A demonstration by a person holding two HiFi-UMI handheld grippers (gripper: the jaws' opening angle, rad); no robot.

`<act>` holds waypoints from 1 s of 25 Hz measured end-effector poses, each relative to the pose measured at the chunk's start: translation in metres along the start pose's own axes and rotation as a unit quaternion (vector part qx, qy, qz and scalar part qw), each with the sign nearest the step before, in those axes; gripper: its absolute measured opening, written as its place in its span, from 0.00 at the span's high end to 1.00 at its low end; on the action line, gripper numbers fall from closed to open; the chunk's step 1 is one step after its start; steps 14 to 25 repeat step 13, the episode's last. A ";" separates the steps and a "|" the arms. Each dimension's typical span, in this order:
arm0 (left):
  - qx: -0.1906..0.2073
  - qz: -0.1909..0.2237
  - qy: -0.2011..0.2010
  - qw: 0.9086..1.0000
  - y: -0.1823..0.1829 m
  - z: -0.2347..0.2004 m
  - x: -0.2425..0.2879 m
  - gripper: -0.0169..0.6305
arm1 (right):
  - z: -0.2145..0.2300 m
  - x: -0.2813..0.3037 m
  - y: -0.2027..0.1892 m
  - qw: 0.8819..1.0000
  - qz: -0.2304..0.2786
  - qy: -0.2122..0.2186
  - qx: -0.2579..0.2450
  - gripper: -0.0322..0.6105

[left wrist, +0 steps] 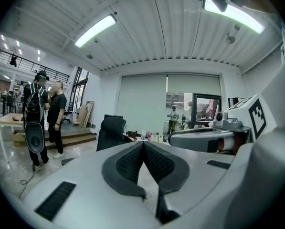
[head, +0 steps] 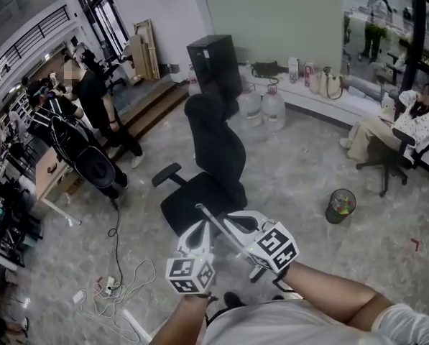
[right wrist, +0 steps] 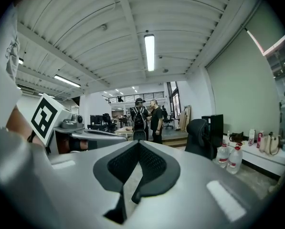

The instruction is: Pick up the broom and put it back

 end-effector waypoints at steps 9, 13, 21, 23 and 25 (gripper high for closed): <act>-0.011 0.004 0.019 1.000 -0.004 -0.003 -0.018 0.97 | -0.014 -0.004 0.003 1.000 0.002 0.015 -0.010 0.95; -0.012 0.005 0.022 1.000 -0.002 -0.002 -0.025 0.97 | -0.020 -0.005 0.006 1.000 0.003 0.015 -0.016 0.95; -0.012 0.005 0.022 1.000 -0.002 -0.002 -0.025 0.97 | -0.020 -0.005 0.006 1.000 0.003 0.015 -0.016 0.95; -0.012 0.005 0.022 1.000 -0.002 -0.002 -0.025 0.97 | -0.020 -0.005 0.006 1.000 0.003 0.015 -0.016 0.95; -0.012 0.005 0.022 1.000 -0.002 -0.002 -0.025 0.97 | -0.020 -0.005 0.006 1.000 0.003 0.015 -0.016 0.95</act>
Point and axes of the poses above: the fingertips, and each gripper's own axes: x forward along the fingers, z to its right, y out of its top, the point moved 7 cm from there along -x, backward along the fingers, and after that the axes turned 7 degrees about -y, right-handed, at the moved point
